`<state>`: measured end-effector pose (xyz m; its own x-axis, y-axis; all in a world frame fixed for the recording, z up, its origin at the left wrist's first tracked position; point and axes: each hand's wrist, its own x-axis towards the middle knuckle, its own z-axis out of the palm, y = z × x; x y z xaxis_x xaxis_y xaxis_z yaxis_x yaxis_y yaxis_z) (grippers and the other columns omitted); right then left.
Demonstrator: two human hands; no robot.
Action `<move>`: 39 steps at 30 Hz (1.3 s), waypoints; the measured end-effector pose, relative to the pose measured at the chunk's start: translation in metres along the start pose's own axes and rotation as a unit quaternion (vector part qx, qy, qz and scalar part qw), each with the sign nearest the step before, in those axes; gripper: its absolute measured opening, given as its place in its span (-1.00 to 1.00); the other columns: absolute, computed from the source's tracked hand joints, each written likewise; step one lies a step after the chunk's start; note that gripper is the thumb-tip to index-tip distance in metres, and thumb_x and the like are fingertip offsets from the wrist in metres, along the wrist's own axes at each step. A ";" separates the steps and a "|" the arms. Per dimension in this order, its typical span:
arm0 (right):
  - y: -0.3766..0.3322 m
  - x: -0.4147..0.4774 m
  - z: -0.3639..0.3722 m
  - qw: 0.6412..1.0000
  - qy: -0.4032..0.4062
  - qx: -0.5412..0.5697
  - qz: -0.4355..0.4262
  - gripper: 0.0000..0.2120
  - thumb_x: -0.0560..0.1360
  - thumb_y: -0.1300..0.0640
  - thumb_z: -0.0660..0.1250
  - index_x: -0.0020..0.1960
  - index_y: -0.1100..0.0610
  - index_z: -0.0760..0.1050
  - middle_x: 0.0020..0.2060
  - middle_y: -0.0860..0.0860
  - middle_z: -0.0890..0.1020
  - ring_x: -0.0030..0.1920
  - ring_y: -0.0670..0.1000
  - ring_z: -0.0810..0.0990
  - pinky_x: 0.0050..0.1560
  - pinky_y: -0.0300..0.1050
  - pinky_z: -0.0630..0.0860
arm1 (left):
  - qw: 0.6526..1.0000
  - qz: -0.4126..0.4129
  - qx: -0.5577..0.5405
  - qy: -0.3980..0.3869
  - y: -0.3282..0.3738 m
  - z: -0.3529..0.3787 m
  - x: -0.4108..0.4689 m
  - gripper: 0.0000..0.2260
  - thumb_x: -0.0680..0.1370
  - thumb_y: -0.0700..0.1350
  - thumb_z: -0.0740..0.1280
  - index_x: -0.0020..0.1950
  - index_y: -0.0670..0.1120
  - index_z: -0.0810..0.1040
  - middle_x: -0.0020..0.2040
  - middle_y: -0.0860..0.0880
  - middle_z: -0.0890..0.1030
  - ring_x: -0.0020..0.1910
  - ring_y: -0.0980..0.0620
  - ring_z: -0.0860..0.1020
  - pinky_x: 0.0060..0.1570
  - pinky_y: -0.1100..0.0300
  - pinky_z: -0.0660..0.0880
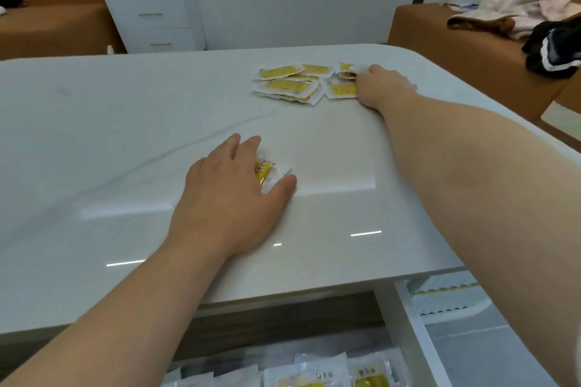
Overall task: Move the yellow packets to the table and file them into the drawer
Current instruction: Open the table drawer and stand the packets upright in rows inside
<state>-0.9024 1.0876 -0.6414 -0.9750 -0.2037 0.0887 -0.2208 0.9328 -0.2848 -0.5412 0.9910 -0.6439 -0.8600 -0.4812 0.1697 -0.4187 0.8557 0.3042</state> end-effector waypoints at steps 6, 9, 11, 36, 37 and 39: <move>0.007 -0.031 -0.011 0.987 0.016 -0.100 -0.125 -0.62 0.57 0.16 0.14 0.38 0.12 0.41 0.22 0.18 0.55 0.19 0.26 0.54 -0.08 0.01 0.38 | 1.000 0.010 0.009 -0.005 -0.002 0.002 0.004 -0.41 0.63 0.25 0.08 0.61 0.03 0.18 0.62 -0.01 0.18 0.59 -0.01 0.14 0.54 -0.01 0.12; 0.005 -0.076 -0.023 0.986 0.012 -0.078 -0.147 -0.72 0.65 0.08 0.12 0.32 0.12 0.42 0.17 0.20 0.55 0.15 0.29 0.54 -0.06 0.04 0.42 | 1.000 0.013 0.015 0.006 -0.001 0.001 0.002 -0.48 0.65 0.18 0.09 0.58 0.02 0.27 0.58 -0.03 0.27 0.54 -0.07 0.24 0.47 -0.03 0.20; 0.002 -0.115 -0.033 0.988 0.014 -0.043 -0.150 -0.68 0.71 -0.02 0.04 0.29 0.11 0.45 0.17 0.24 0.56 0.19 0.30 0.53 0.04 0.06 0.44 | 1.000 0.015 0.026 0.004 -0.001 -0.002 0.000 -0.53 0.66 0.16 0.08 0.54 0.04 0.34 0.54 -0.01 0.33 0.49 -0.11 0.30 0.40 -0.04 0.24; -0.089 -0.333 -0.044 0.987 -0.088 0.053 -0.124 -0.17 0.41 -0.24 0.48 0.54 0.03 0.26 0.39 0.09 0.44 0.43 0.19 0.35 0.38 0.14 0.39 | 0.959 -0.176 -0.219 0.023 -0.077 -0.073 -0.133 -0.22 0.49 0.07 0.49 0.61 0.05 0.15 0.43 -0.11 0.37 0.39 -0.15 0.40 0.31 -0.01 0.39; -0.092 -0.330 -0.048 0.988 -0.092 0.042 -0.118 -0.13 0.38 -0.23 0.51 0.55 0.03 0.23 0.40 0.10 0.42 0.44 0.20 0.32 0.38 0.14 0.38 | 0.955 -0.172 -0.237 0.035 -0.078 -0.076 -0.136 -0.22 0.49 0.03 0.50 0.60 0.06 0.16 0.44 -0.10 0.39 0.39 -0.12 0.41 0.29 0.01 0.40; -0.098 -0.326 -0.058 0.988 -0.104 0.031 -0.111 -0.11 0.37 -0.16 0.57 0.55 0.05 0.24 0.41 0.11 0.40 0.44 0.19 0.31 0.37 0.12 0.39 | 0.943 -0.177 -0.277 0.045 -0.080 -0.082 -0.145 -0.27 0.50 -0.02 0.50 0.59 0.08 0.21 0.44 -0.05 0.43 0.37 -0.10 0.45 0.25 0.02 0.44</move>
<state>-0.5612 1.0799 -0.5872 -0.8853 -0.4634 -0.0403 -0.4242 0.8399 -0.3385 -0.3593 0.9769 -0.6162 -0.6557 -0.7542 0.0364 -0.4369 0.4182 0.7964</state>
